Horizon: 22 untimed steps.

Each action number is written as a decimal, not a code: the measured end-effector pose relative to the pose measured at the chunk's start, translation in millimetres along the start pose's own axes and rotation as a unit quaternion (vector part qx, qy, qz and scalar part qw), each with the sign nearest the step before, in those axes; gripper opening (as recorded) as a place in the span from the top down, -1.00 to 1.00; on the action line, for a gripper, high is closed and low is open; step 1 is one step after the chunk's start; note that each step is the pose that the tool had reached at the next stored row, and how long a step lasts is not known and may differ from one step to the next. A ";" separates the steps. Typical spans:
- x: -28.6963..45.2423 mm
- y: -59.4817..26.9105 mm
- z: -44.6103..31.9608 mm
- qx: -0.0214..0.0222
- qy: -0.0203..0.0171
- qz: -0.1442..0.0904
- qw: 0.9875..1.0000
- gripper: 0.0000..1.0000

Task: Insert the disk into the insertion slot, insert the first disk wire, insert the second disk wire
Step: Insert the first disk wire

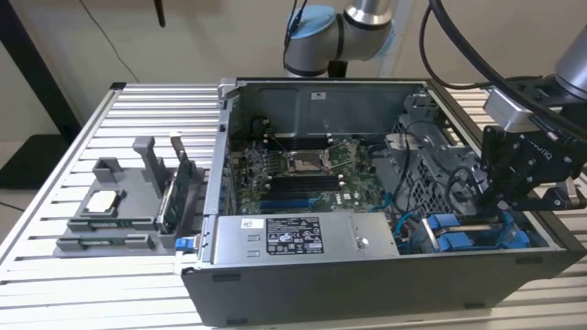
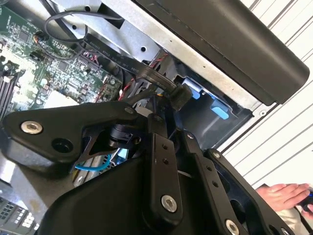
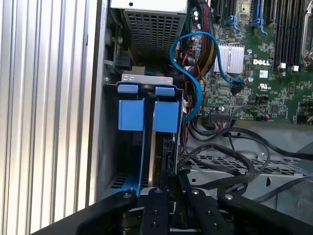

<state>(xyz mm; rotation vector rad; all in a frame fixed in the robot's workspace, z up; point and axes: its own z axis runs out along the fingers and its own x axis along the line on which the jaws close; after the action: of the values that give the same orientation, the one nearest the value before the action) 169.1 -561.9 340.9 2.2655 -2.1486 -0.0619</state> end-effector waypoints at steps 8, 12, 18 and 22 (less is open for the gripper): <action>1.3 0.1 -1.8 0.000 -0.001 0.015 1.000 0.62; 1.3 0.2 -1.9 0.000 -0.001 0.019 1.000 0.62; 2.0 0.4 -1.9 0.000 -0.001 0.023 1.000 0.62; 2.2 2.2 -1.8 0.002 -0.001 0.024 1.000 0.62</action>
<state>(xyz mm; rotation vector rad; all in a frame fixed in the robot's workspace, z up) 167.1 -564.3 342.8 2.2159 -2.2048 -0.0578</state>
